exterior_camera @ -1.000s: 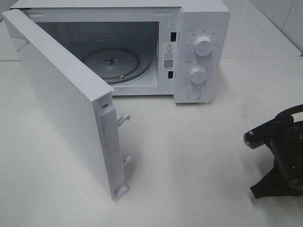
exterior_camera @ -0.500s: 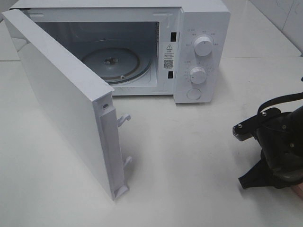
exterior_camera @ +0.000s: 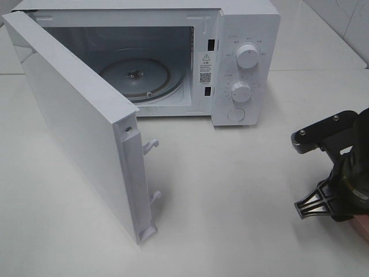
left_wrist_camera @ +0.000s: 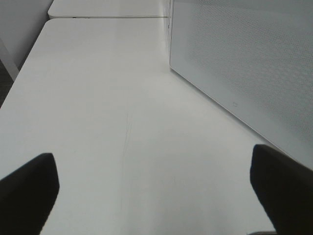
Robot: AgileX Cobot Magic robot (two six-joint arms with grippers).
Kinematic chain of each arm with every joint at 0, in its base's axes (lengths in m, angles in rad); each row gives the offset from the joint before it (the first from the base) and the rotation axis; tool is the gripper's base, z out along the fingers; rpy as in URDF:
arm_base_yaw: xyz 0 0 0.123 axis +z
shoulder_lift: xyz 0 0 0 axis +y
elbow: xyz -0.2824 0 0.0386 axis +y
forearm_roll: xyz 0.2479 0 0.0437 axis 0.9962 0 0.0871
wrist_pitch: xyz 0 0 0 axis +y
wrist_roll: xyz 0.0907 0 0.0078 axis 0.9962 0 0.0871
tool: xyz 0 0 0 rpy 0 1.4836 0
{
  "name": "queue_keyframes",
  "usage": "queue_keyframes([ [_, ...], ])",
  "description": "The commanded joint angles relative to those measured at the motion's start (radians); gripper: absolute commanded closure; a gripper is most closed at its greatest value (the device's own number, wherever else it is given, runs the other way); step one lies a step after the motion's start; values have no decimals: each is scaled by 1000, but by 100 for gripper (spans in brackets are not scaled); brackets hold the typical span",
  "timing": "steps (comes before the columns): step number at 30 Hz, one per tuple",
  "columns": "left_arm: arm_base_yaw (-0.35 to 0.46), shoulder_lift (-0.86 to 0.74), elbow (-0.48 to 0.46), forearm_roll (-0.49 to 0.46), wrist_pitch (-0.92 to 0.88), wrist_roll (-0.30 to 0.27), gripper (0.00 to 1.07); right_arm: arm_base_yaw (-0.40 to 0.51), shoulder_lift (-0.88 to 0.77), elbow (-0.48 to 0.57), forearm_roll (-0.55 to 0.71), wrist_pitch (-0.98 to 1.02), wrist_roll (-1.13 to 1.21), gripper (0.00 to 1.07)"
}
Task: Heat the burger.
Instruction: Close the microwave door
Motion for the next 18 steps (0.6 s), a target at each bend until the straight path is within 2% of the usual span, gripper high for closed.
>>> queue_keyframes([
  [1, 0, -6, 4, -3, -12, -4, 7, 1, -64, -2, 62, 13, -88, 59],
  [2, 0, -6, 4, -3, -12, -4, 7, 1, -110, -2, 125, 10, -156, 59],
  [3, 0, -6, 4, -3, -12, -4, 7, 1, -110, -2, 125, 10, -156, 59],
  [5, 0, -6, 4, -3, -12, -4, 7, 1, -185, -2, 212, 8, -244, 59],
  [9, 0, -6, 4, -3, -12, -4, 7, 1, -252, -2, 298, 10, -345, 58],
  [10, 0, -6, 4, -3, -12, -4, 7, 1, -293, -2, 360, 11, -426, 56],
  [11, 0, -6, 4, -3, -12, -4, 7, 1, -293, -2, 360, 11, -426, 56],
  [13, 0, -6, 4, -3, -12, -4, 7, 1, -360, -2, 448, 20, -549, 48],
  [14, 0, -6, 4, -3, -12, -4, 7, 1, -360, -2, 448, 20, -549, 48],
  [15, 0, -6, 4, -3, -12, -4, 7, 1, -396, -2, 504, 29, -617, 42],
  [17, 0, -6, 4, -3, -12, -4, 7, 1, -411, -2, 532, 36, -651, 39],
  [18, 0, -6, 4, -3, -12, -4, 7, 1, -443, -2, 575, 47, -703, 34],
])
